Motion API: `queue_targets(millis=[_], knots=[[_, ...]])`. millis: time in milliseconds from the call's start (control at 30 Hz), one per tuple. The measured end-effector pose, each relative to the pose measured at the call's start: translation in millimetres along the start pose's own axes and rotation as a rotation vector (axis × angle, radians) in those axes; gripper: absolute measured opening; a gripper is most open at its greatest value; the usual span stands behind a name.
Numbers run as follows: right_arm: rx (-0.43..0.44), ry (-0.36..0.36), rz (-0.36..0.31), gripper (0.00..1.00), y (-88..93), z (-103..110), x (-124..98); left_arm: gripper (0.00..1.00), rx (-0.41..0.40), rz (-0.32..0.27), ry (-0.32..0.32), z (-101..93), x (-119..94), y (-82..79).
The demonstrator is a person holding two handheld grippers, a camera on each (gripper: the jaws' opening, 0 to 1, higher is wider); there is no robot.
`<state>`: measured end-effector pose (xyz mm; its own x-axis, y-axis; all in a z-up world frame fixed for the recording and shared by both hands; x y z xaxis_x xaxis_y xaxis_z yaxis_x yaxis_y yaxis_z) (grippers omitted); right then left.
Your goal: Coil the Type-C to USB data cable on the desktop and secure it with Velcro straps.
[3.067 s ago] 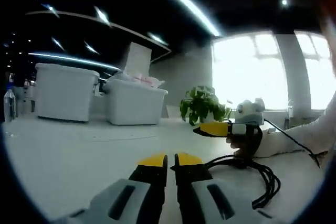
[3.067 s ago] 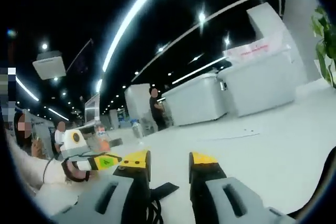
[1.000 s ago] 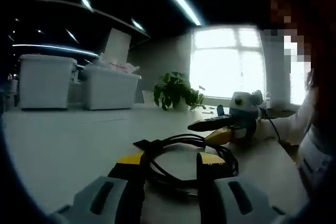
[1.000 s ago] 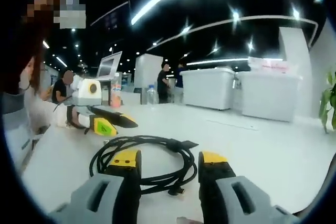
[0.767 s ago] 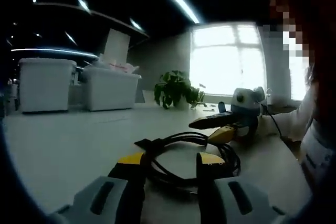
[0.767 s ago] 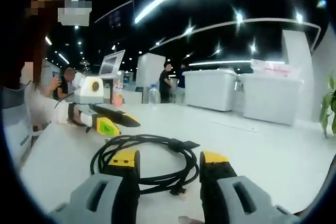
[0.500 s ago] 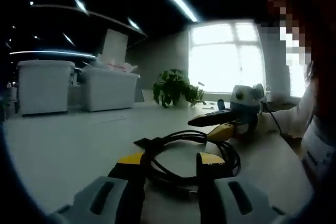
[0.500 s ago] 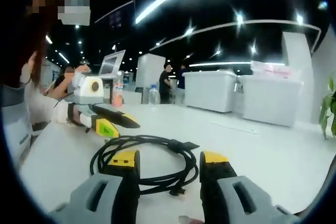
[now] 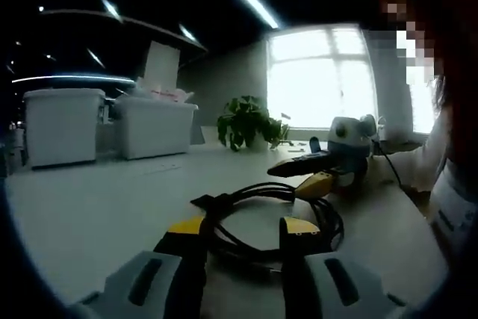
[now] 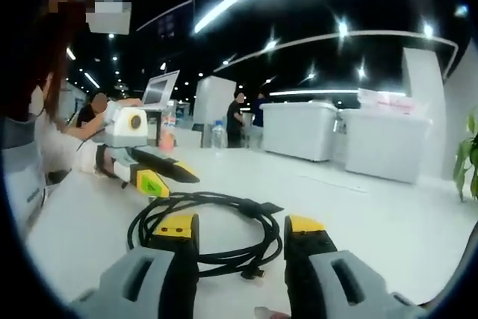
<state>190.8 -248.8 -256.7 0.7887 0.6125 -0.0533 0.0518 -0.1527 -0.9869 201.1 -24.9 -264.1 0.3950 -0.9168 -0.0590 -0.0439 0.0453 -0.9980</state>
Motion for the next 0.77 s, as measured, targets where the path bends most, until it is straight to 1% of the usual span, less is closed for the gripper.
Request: queue_targets(millis=[767], knots=[[-0.031,-0.001,0.004,0.44,0.5,1.9,0.7,0.39,0.012,0.013,0.001,0.5,0.7,0.9]])
Point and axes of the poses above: the point that each gripper's makers call its tool centre point, and the gripper's own axes: x roughly forward along the fingers, z roughly to its left, y roughly out of its underside, the point moved 8 cm from there along -x, roughly backward along the fingers, and after that the axes turned 5 degrees about y, right-handed, at the moved point
